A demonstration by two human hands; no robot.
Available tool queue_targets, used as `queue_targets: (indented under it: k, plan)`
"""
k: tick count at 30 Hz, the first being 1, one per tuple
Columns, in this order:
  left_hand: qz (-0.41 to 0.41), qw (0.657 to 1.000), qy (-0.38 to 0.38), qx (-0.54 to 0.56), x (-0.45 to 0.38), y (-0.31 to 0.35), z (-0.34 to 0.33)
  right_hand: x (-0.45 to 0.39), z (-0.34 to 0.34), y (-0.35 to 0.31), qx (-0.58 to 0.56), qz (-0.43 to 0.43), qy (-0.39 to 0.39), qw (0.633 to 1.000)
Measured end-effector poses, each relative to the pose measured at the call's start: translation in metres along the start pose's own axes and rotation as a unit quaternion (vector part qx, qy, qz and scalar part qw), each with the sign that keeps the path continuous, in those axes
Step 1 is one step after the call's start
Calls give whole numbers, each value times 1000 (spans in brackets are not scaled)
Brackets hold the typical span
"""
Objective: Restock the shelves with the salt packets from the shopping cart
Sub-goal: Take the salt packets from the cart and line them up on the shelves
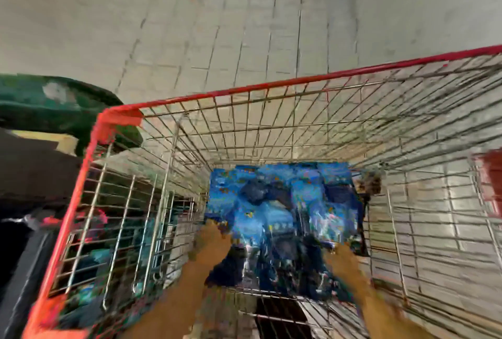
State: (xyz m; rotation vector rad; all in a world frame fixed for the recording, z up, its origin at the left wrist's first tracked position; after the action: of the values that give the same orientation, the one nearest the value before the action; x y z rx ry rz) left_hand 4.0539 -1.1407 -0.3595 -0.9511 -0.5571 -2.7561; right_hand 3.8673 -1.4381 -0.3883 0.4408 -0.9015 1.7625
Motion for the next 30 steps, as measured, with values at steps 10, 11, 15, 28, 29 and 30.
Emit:
queue_targets:
  k: [10,11,15,28,29,30]
  plan:
    - [71,990,37,-112,-120,-51,-75,-73,-40,60,158,-112,56,979]
    - [63,990,41,-122,-124,-50,-78,-73,-38,62,125,-120,76,982]
    - [61,986,104,-112,-125,-46,-73,-79,-45,75,50,-123,80,988]
    - [132,980,-1,148,-96,-45,-90,-43,-63,51,-206,-109,15,972]
    - [122,977,-10,176,-86,-37,-82,-36,-57,39,-226,-97,3,969]
    - [115,973,-14,198,-76,-31,-73,-28,-50,25,-248,-82,-7,965]
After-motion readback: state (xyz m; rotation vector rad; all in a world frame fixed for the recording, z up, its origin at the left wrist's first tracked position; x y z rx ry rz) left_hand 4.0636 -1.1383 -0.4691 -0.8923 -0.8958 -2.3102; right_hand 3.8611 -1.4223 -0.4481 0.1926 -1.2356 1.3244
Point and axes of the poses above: each hand's wrist, its own x-axis away from the middle knuckle, its own z-axis out of the back of the hand, y = z × x, the point moved 10 cm from there along -x, towards the middle knuckle, and after that the axes turned 7 degrees about y, right-handed, at the moved point
